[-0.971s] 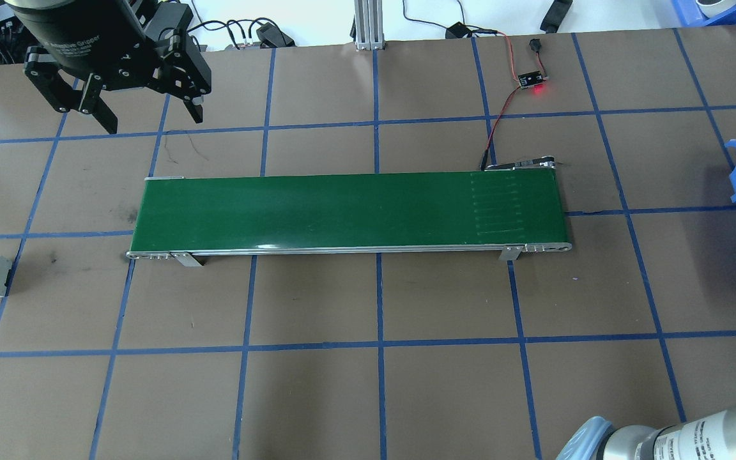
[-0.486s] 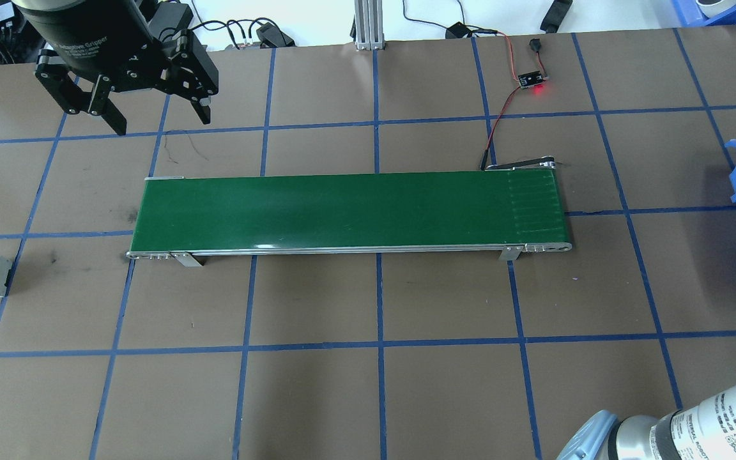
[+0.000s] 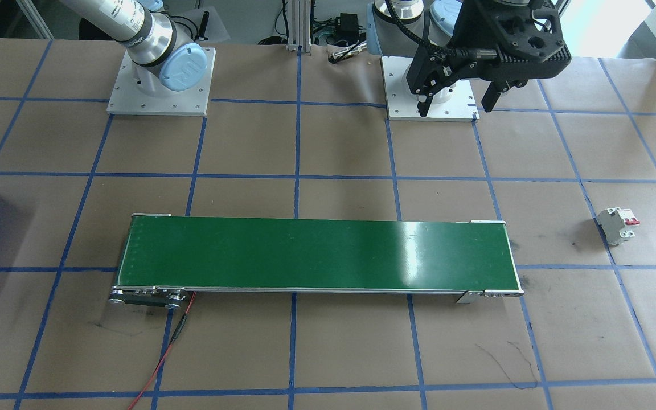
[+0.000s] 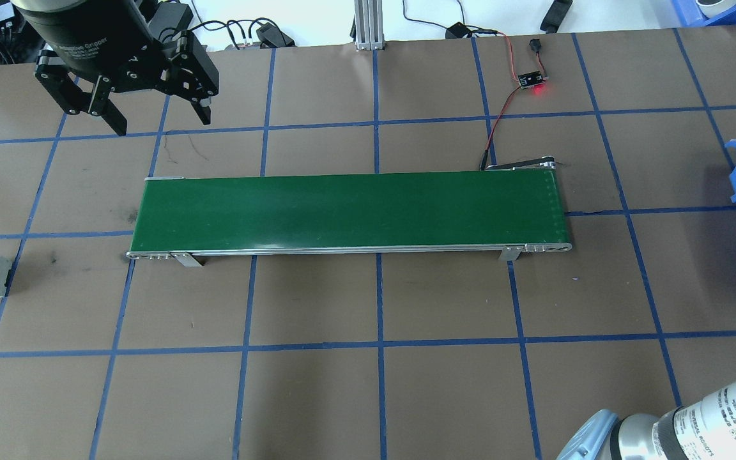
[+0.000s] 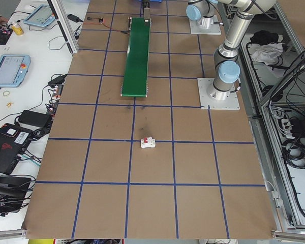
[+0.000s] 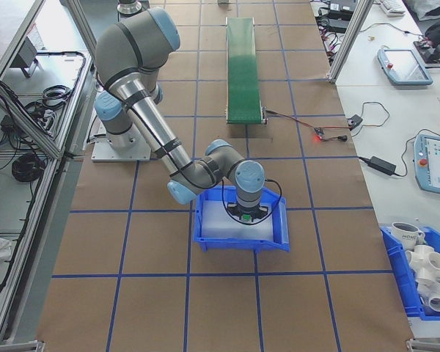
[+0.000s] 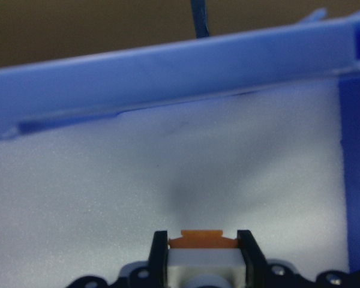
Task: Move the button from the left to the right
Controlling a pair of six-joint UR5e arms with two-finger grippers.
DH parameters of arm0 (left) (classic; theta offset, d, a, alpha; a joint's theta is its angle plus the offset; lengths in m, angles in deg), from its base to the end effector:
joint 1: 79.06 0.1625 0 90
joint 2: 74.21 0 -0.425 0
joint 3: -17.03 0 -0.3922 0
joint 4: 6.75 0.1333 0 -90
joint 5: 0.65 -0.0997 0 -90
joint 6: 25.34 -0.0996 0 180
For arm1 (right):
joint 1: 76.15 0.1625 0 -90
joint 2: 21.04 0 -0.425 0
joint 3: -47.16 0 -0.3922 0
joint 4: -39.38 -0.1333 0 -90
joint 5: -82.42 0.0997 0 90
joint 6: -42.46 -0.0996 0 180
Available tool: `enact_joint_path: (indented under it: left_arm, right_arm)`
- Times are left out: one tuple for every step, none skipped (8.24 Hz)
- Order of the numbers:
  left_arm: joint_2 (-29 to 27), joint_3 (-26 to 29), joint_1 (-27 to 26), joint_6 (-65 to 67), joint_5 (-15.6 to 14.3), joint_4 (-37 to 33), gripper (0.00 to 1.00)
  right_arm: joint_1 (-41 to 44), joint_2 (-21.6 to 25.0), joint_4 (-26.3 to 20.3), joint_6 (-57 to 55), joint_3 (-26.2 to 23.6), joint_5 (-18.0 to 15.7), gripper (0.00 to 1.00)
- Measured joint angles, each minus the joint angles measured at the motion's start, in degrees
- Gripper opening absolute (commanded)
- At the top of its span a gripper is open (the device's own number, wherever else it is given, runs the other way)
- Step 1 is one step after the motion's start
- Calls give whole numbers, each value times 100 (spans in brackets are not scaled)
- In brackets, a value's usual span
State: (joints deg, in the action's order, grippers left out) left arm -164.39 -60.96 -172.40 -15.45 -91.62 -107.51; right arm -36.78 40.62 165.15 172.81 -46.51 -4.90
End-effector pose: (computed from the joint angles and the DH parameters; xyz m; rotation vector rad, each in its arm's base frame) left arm -0.1597 -0.4783 0.5702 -0.1789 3.1216 -0.0321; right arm -0.4075 -0.5128 0.2359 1.9725 -2.3587 0.0711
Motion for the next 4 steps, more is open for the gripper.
enact_joint_path:
  left_arm:
    - [0, -2, 0, -2, 7, 26, 100]
    - [1, -5, 0, 0, 13, 42, 100]
    - [1, -10, 0, 2, 17, 50, 100]
    - [1, -12, 0, 4, 22, 53, 100]
  right_arm:
    - [-14, 21, -14, 3, -1, 12, 100]
    - [-36, 73, -27, -27, -2, 18, 100]
    - [-50, 181, -56, -115, -2, 24, 100]
    - [-57, 372, -162, -275, -7, 64, 100]
